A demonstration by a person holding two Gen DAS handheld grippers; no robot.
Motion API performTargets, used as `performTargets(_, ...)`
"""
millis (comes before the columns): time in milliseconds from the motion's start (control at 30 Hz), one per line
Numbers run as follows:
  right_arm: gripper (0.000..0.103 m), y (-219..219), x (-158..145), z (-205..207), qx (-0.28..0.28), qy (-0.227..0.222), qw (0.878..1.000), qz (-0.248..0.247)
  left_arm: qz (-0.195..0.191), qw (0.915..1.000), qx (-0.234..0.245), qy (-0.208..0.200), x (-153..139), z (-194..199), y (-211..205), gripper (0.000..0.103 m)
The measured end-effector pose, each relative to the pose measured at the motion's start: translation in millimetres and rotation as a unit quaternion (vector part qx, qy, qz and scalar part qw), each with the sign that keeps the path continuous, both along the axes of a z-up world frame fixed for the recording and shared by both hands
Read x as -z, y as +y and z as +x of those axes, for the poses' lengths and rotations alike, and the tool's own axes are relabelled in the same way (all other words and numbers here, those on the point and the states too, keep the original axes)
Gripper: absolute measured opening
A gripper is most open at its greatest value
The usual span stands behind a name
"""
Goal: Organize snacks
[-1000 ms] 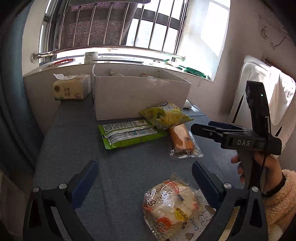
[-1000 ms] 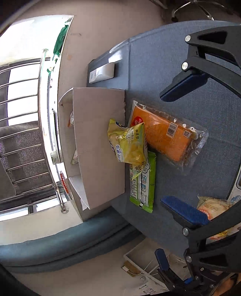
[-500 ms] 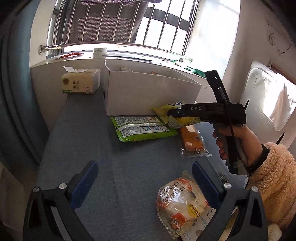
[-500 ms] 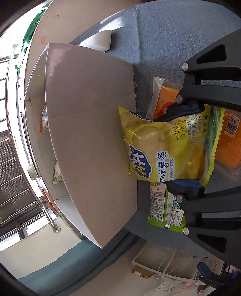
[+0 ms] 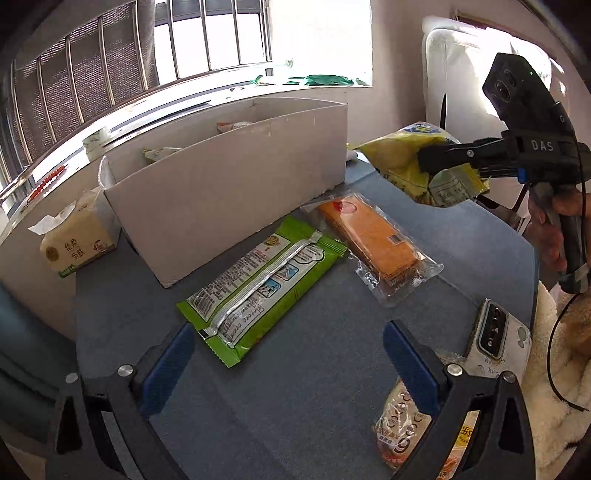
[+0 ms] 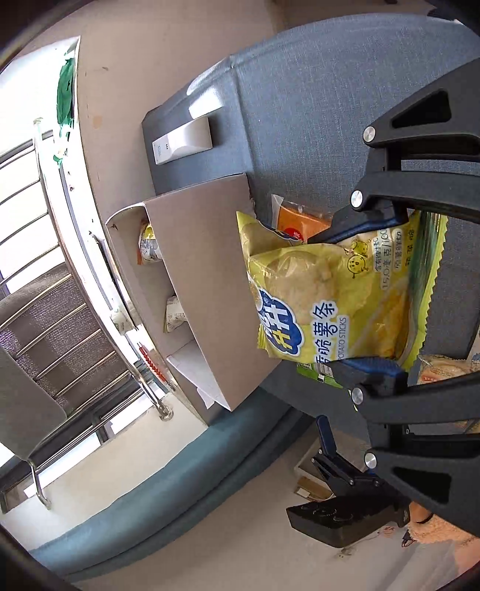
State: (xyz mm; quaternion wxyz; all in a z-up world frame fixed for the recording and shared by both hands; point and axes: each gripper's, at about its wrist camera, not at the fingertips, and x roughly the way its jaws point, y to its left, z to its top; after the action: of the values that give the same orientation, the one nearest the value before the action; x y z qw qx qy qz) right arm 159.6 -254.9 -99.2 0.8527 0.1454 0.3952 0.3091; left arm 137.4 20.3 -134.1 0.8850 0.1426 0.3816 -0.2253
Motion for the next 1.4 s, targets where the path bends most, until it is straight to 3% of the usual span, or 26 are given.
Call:
performTargets(67,0.055,-12,-1,-11,0.005,-0.004,1.0,0.008,0.008,0.9994,0.028,0.02,6,23,2,0.103)
performTargets(200,0.055,-27,3,-20,0.019,0.016,1.0,0.015,-0.018,0.9963,0.055,0.063,15,64,9,0.103)
performTargets(267,0.055,-35,7,-23,0.023,0.022,0.999,0.022,-0.002,0.9947,0.071,0.075,22,76,6,0.103)
performTargets(367,0.056,-43,13,-27,0.033,0.031,0.999,0.028,0.022,0.9914,0.086,0.095,35,87,-1,0.103)
performTargets(567,0.056,-50,23,-27,0.04,0.043,0.998,0.031,0.019,0.9914,0.081,0.1,39,89,-2,0.102)
performTargets(600,0.056,-50,23,-26,0.039,0.043,0.998,0.032,0.019,0.9916,0.08,0.1,37,86,-2,0.093)
performTargets(667,0.056,-48,23,-30,0.036,0.039,0.998,0.027,0.016,0.9936,0.068,0.088,28,77,1,0.064)
performTargets(733,0.056,-45,22,-31,0.031,0.036,0.999,0.024,0.026,0.9958,0.044,0.076,25,64,5,0.063)
performTargets(900,0.056,-37,21,-33,0.026,0.035,0.999,0.023,-0.081,0.9963,0.004,0.03,-11,25,32,0.062)
performTargets(1000,0.056,-33,12,-31,0.03,0.022,0.999,0.029,-0.153,0.9872,-0.041,-0.02,-46,8,51,0.062)
performTargets(1133,0.056,-20,-15,-24,0.032,-0.026,0.999,0.029,-0.25,0.9607,-0.1,-0.067,-90,7,76,0.063)
performTargets(1267,0.056,3,-53,0,0.042,-0.083,0.996,0.009,-0.28,0.9436,-0.146,-0.101,-123,30,82,0.063)
performTargets(1400,0.056,37,-90,46,0.061,-0.115,0.991,-0.034,-0.32,0.9191,-0.211,-0.091,-137,74,88,0.064)
